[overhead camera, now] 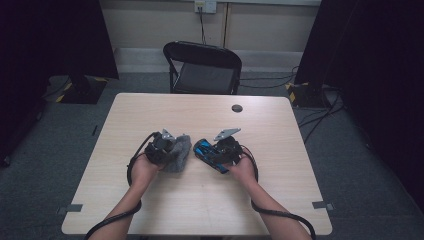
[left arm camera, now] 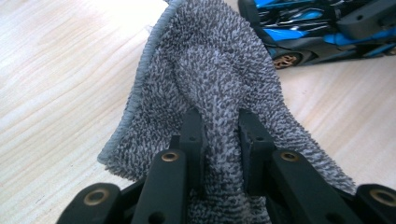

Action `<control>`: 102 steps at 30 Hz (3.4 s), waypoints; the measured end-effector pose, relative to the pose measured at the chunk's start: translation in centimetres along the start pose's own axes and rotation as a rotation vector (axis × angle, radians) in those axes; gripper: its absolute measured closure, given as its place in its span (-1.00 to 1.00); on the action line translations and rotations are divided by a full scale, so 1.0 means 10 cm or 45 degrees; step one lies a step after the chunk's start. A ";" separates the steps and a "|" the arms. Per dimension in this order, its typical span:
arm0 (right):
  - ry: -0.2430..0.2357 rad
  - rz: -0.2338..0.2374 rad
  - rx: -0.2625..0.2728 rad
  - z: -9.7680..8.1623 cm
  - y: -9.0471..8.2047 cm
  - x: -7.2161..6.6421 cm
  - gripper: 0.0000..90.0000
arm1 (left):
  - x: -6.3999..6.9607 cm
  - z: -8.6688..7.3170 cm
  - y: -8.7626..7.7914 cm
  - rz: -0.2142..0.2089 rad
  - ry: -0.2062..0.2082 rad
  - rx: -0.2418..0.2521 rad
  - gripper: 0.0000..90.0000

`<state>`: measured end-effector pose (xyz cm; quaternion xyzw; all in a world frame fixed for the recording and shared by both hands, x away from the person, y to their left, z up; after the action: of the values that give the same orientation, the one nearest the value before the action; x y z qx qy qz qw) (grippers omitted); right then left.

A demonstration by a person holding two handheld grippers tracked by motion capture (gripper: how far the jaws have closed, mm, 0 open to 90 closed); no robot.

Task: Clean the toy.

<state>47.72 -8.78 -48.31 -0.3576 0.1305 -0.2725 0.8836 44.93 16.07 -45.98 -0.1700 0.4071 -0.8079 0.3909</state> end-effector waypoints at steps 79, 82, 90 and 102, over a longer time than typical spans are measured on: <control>0.019 -0.042 -0.006 0.00 -0.01 -0.04 -0.03 | 1.21 0.12 0.24 -0.348 0.271 -0.081 0.69; 0.020 -0.042 -0.007 0.00 -0.01 -0.04 -0.03 | 1.24 0.13 0.24 -0.353 0.277 -0.077 0.69; 0.028 -0.038 -0.004 0.00 -0.01 -0.04 -0.03 | 1.32 0.15 0.24 -0.380 0.310 -0.083 0.69; 0.027 -0.037 -0.006 0.00 -0.01 -0.04 -0.03 | 1.45 0.17 0.23 -0.440 0.350 -0.083 0.70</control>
<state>47.40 -8.59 -48.20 -0.3587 0.1352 -0.2887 0.8773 37.84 3.17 -47.44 -0.1381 0.4473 -0.8648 0.1817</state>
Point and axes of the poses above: each handheld gripper's, and its own axes: y roughly forward along the jaws, z roughly out of its top, x roughly to its right, the point moved 1 cm from there along y, roughly forward along the jaws, and after that the axes turned 1 degree about z, right-handed, at the moved point
